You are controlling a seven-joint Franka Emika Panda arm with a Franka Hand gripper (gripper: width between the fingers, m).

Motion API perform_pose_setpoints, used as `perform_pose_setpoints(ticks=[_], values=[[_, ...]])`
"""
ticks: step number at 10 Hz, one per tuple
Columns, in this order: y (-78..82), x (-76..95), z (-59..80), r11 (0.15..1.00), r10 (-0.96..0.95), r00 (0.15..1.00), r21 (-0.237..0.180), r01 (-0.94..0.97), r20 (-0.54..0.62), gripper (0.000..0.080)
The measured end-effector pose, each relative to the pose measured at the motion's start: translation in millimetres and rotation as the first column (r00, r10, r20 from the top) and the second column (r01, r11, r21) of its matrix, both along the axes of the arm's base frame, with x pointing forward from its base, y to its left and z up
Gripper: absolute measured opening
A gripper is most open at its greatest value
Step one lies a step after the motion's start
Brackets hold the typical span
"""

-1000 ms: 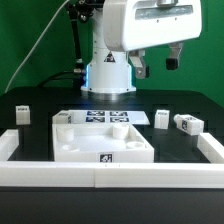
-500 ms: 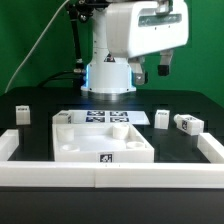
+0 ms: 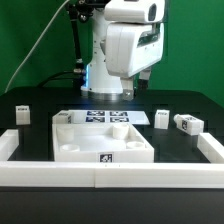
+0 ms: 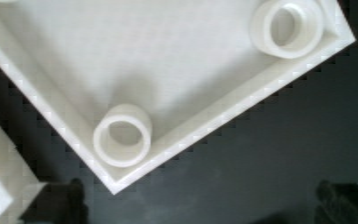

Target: Assemble one leg

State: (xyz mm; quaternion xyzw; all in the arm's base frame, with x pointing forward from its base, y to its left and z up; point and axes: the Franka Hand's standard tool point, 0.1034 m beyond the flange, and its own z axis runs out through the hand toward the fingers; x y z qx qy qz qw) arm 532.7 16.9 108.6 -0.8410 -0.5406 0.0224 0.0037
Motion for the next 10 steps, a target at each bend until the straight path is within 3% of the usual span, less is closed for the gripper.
perform_pose_setpoints(ticks=[3, 7, 10], values=[[-1.4, -0.5, -1.4, 1.000, 0.023, 1.000, 0.000, -0.023, 0.004, 0.0649], [-28.7, -21.7, -26.6, 0.943, 0.332, 0.939, -0.005, -0.333, 0.088, 0.0649], [-37.6, -27.1, -30.9, 0.939, 0.342, 0.937, -0.001, -0.343, 0.074, 0.0649]])
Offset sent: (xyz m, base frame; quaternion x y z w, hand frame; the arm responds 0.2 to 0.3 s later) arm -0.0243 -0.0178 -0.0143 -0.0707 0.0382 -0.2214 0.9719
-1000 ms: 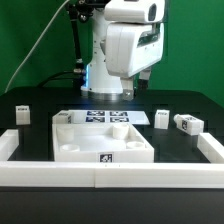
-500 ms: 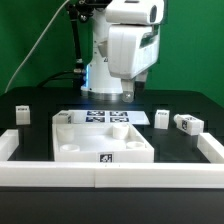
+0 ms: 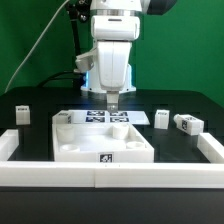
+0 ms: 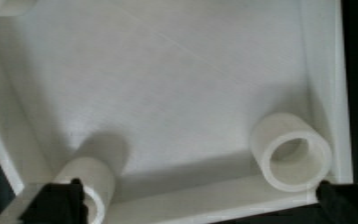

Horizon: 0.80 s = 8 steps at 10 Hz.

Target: Assemble one leg

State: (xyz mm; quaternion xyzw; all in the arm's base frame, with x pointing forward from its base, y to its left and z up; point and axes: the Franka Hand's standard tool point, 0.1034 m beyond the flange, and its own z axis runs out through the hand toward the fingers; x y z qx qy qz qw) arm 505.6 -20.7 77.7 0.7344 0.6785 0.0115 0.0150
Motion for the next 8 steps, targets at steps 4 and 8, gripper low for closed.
perform_pose_setpoints(ticks=[4, 8], values=[[-5.1, -11.6, -8.7, 0.994, 0.106, 0.994, -0.012, -0.106, -0.007, 0.0649], [-20.1, -46.8, -36.5, 0.979, 0.200, 0.980, -0.028, -0.200, -0.011, 0.0649]])
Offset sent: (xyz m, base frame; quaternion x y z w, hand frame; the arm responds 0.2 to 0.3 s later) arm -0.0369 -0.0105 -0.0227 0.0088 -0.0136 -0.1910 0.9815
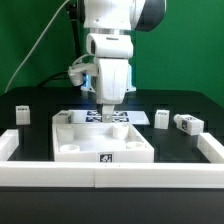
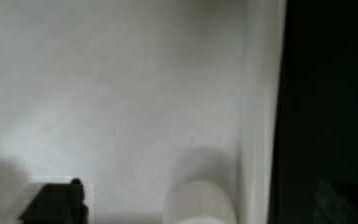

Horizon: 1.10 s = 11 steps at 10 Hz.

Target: Assemble one leg

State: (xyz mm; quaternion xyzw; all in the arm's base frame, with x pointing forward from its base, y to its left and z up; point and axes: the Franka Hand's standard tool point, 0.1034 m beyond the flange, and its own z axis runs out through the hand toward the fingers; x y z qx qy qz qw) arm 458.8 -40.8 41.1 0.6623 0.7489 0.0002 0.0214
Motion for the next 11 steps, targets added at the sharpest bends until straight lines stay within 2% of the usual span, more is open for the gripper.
perform_pose_setpoints(ticks=[2, 4, 7, 8, 9, 10, 11], values=[[-5.5, -10.0, -14.6, 1.000, -0.016, 1.000, 0.005, 0.016, -0.026, 0.0649], [-3.7, -14.7, -29.3, 1.000, -0.020, 0.999, 0.011, 0.020, -0.049, 0.0649], [-2.1, -13.3, -31.2, 0.999, -0.033, 0.998, 0.011, 0.033, -0.051, 0.0649], [-2.3, -13.8, -31.8, 0.999, -0.033, 0.998, 0.011, 0.034, -0.052, 0.0561], [-2.4, -13.9, -31.8, 0.999, -0.034, 0.998, 0.011, 0.034, -0.052, 0.0426], [-2.5, -13.9, -31.8, 0.999, -0.034, 0.998, 0.011, 0.034, -0.052, 0.0426], [-2.5, -14.0, -31.8, 0.999, -0.034, 0.998, 0.011, 0.034, -0.052, 0.0224]])
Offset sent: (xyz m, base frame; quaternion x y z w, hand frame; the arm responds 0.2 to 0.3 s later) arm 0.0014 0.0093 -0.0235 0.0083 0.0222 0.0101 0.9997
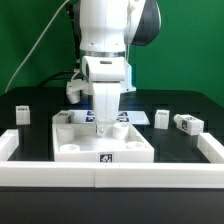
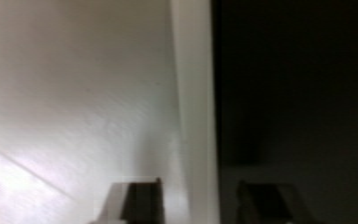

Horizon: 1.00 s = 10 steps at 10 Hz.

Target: Assemble one leg

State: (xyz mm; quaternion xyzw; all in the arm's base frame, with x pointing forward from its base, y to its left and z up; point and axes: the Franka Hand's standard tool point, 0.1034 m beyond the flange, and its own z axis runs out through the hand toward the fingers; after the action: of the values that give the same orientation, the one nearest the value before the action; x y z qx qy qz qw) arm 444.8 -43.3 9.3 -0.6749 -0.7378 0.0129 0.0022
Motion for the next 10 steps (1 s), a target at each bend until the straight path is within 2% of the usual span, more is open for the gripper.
perform_pose_setpoints(ticks=[1, 3, 8, 9, 10], values=[[-0.1, 0.0, 0.0, 1.000, 0.000, 1.000, 0.000, 0.000, 0.000, 0.0087], [-0.4, 0.7, 0.4, 1.000, -0.001, 1.000, 0.000, 0.001, 0.003, 0.0058], [0.8, 0.7, 0.3, 1.000, -0.009, 1.000, 0.000, 0.009, 0.004, 0.0058], [11.0, 0.3, -0.1, 0.998, -0.067, 0.998, 0.004, 0.067, 0.007, 0.0058], [29.8, 1.3, -0.1, 0.992, -0.122, 0.992, 0.011, 0.122, 0.011, 0.0058]])
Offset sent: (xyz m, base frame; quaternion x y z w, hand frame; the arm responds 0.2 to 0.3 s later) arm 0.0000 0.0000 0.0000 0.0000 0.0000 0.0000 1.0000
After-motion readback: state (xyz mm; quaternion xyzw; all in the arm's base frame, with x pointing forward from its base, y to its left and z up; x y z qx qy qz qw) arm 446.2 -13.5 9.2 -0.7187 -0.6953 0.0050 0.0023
